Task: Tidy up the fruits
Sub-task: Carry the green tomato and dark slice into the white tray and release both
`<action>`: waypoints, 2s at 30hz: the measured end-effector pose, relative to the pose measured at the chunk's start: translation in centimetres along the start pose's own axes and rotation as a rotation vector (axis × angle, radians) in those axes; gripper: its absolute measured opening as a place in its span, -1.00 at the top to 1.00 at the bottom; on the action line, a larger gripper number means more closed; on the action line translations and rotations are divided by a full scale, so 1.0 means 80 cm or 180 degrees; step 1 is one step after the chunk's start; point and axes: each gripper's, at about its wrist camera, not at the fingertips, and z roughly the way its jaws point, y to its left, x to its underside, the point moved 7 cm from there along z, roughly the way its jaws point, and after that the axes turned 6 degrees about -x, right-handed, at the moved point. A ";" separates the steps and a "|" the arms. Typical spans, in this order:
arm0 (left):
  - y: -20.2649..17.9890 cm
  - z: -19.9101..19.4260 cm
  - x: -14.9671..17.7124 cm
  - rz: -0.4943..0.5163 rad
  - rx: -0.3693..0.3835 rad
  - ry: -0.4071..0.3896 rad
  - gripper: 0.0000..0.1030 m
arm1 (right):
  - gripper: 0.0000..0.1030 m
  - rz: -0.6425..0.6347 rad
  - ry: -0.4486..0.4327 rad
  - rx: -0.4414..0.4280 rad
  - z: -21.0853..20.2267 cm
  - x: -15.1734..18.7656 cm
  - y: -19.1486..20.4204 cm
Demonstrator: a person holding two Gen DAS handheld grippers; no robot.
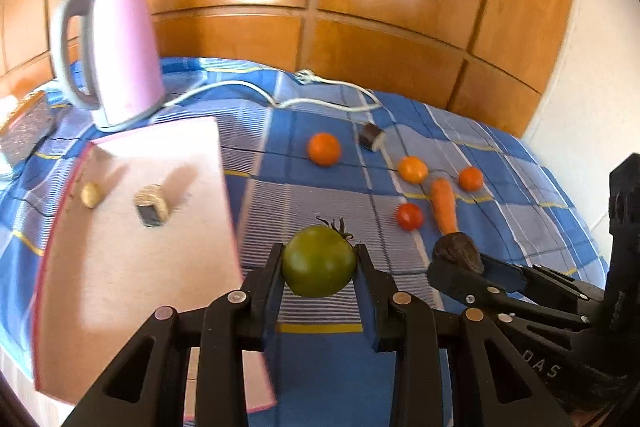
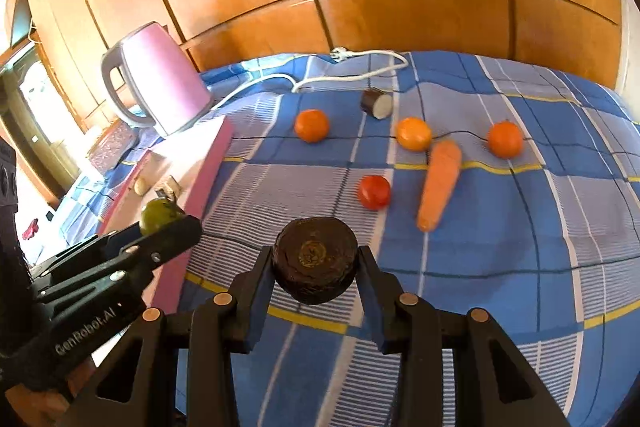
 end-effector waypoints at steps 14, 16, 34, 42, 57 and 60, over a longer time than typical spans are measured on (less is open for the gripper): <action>0.096 -0.020 -0.020 -0.0406 -0.0424 -0.0141 0.36 | 0.21 -0.0463 0.0126 -0.0287 0.028 -0.029 0.076; 0.111 -0.022 -0.023 -0.0459 -0.0495 -0.0164 0.36 | 0.21 -0.0548 0.0154 -0.0346 0.035 -0.033 0.091; 0.197 -0.015 0.003 -0.0791 -0.0969 0.0029 0.35 | 0.18 -0.0668 0.0555 -0.0822 0.119 -0.046 0.190; 0.188 -0.010 0.003 -0.0776 -0.0960 0.0073 0.33 | 0.18 -0.0493 0.0590 -0.0753 0.122 -0.033 0.167; 0.171 -0.024 -0.004 -0.0731 -0.0928 -0.0020 -0.08 | 0.18 -0.0233 0.0489 -0.0610 0.095 -0.029 0.130; 0.163 -0.027 -0.007 -0.0678 -0.0880 -0.0039 -0.08 | 0.18 -0.0191 0.0451 -0.0536 0.087 -0.028 0.115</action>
